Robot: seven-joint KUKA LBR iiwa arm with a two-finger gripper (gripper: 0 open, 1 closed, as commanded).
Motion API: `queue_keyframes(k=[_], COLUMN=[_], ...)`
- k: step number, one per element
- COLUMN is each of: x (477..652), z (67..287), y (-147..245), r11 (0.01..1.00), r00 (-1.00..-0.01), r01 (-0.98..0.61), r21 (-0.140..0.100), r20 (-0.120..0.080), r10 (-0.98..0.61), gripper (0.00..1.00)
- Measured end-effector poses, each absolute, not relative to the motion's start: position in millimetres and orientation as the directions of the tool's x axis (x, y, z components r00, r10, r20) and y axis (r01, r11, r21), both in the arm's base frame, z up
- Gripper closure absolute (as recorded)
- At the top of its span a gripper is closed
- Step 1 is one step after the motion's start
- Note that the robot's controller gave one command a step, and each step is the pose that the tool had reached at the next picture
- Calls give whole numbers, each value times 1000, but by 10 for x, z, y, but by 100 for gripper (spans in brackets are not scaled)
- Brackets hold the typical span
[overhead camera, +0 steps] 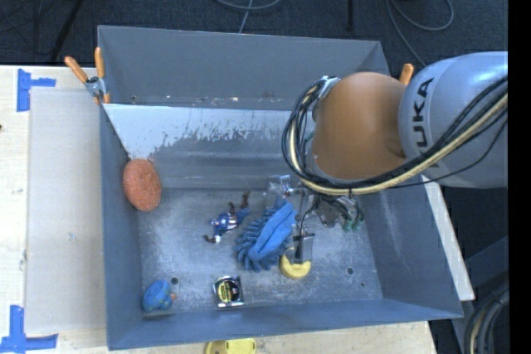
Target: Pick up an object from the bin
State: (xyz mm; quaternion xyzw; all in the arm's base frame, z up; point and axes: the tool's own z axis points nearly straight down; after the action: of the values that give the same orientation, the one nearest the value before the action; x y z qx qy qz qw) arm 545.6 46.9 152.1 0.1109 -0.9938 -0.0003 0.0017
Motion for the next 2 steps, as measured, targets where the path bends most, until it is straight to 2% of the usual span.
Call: queue_keyframes(k=[1, 2], x=[5688, 5741], z=[1427, 988], y=[436, 439], r11=[927, 813], r00=[-927, -813], r01=[-375, -582], r21=[0, 0], r20=[-2, -1], r10=[-375, -582], gripper=[0, 0])
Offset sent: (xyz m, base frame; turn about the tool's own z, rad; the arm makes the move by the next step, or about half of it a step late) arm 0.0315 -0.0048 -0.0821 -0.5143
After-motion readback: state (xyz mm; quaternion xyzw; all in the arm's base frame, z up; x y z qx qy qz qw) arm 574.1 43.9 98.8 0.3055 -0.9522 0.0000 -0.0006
